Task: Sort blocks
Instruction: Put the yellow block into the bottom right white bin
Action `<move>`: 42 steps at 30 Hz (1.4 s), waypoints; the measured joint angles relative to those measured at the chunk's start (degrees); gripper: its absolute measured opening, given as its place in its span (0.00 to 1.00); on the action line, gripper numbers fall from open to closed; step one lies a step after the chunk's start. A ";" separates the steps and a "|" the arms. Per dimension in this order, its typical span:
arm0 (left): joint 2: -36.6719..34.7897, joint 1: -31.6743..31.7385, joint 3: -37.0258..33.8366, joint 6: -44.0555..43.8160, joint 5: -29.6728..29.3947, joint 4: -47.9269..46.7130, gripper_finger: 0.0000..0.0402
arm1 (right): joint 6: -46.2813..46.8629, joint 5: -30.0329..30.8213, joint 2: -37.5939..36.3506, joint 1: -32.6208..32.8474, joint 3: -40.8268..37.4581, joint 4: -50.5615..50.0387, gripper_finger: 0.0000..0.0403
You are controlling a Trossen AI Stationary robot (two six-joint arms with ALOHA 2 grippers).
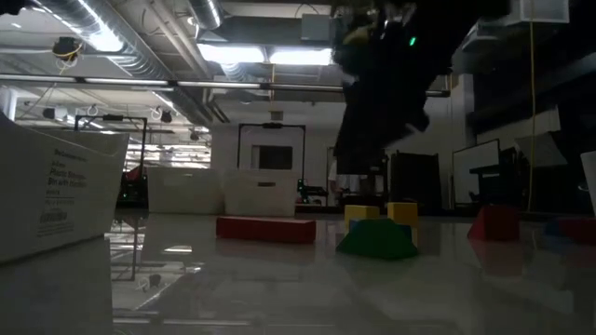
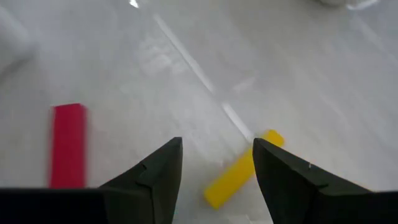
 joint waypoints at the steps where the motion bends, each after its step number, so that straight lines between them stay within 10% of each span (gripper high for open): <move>1: 0.00 0.00 0.00 0.63 -0.75 0.02 0.47 | 0.01 -0.22 0.78 -0.54 0.00 -0.09 0.48; 18: -0.07 0.02 0.00 4.71 -8.39 -0.01 0.47 | 3.20 -1.74 7.96 -4.53 0.09 -1.13 0.48; 31: -0.07 0.02 0.00 4.64 -10.39 0.02 0.47 | 2.56 -4.41 8.09 -4.44 0.04 -3.17 0.29; 42: -0.07 0.03 0.00 4.64 -11.62 0.02 0.47 | 2.62 -5.92 8.07 -4.53 0.04 -3.09 0.36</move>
